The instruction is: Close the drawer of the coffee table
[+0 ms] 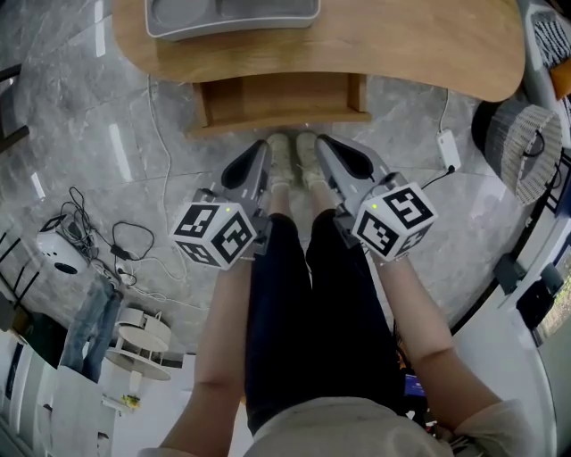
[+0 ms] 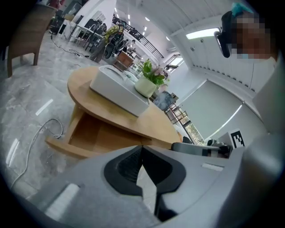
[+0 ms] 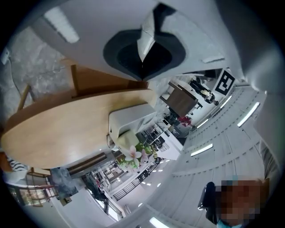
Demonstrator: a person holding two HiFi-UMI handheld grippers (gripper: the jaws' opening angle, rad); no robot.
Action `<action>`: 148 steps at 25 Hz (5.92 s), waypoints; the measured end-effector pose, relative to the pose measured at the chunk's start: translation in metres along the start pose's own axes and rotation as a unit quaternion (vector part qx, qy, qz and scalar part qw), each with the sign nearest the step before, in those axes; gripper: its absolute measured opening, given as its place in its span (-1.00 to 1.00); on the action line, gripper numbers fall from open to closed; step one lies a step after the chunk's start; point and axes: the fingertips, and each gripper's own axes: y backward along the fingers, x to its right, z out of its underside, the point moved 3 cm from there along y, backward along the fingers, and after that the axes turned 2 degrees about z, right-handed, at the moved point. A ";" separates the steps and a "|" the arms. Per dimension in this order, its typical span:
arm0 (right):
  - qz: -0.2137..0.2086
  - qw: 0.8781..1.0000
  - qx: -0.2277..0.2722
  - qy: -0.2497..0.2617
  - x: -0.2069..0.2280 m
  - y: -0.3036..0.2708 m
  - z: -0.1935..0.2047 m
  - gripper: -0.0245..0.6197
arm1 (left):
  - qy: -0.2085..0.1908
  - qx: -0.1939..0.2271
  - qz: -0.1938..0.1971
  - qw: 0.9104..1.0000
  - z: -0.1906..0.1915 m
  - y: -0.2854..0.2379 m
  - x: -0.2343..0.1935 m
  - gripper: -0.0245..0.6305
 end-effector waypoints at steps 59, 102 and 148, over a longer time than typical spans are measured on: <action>0.100 0.993 0.008 -0.069 0.107 -0.078 0.105 -0.92 | -0.070 0.055 -0.062 0.994 0.087 -0.087 -0.086 -0.92; 0.097 0.993 0.032 -0.057 0.118 -0.105 0.053 -0.92 | -0.072 0.062 -0.060 0.994 0.035 -0.118 -0.091 -0.92; 0.084 0.992 0.074 -0.057 0.127 -0.116 0.008 -0.92 | -0.058 0.050 -0.040 0.996 -0.013 -0.141 -0.082 -0.92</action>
